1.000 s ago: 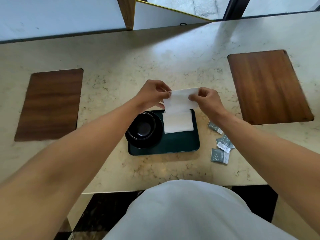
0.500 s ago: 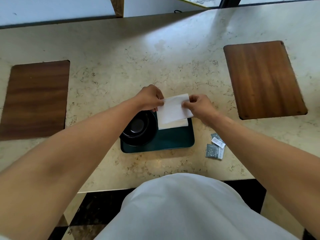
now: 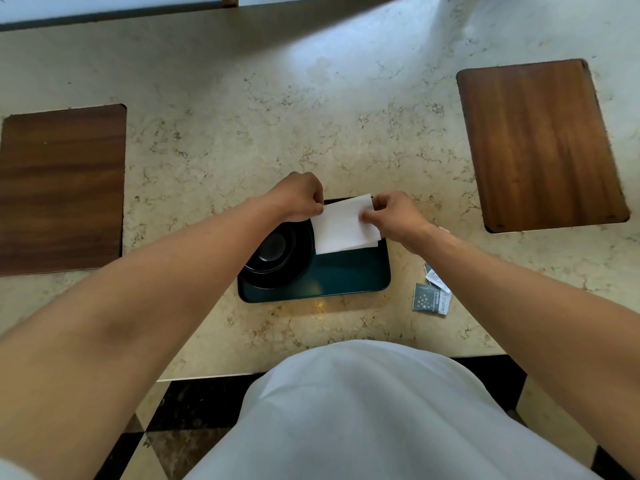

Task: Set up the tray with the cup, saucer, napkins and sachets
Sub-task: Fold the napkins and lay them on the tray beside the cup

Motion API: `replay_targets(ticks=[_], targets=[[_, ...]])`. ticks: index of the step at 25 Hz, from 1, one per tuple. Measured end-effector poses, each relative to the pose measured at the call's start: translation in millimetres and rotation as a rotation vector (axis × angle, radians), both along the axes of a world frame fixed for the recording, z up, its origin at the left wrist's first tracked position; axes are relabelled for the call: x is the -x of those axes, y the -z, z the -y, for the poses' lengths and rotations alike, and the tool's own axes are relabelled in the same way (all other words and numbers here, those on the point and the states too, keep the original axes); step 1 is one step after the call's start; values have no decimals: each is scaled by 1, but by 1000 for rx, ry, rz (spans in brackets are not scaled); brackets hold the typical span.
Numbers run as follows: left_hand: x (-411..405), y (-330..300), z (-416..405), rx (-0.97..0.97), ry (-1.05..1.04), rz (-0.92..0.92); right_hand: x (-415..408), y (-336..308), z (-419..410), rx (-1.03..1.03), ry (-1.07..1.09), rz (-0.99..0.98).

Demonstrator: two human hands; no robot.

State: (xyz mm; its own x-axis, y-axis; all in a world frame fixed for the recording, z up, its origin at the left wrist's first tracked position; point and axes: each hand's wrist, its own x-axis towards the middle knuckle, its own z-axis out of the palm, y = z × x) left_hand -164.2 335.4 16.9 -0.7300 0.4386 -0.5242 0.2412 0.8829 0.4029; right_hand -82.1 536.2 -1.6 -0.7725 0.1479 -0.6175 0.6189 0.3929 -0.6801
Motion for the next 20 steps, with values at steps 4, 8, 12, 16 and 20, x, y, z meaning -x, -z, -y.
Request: replay_targets(ticks=[4,8,12,16,20], targets=[[0,2,0,29,39,-25,-2,1,0,-50,-27,4],[-1,1,-2,67,84,-44,-5,-3,-3,-205,-138,-43],[-1,0,-3,92,114,-62,-9,-8,-4,-313,-234,-64],[-2,-1,-4,102,134,-101,-6,-10,-3,-428,-277,-139],[-2,1,-5,129,162,-134,-5,-11,-3,-456,-290,-141]])
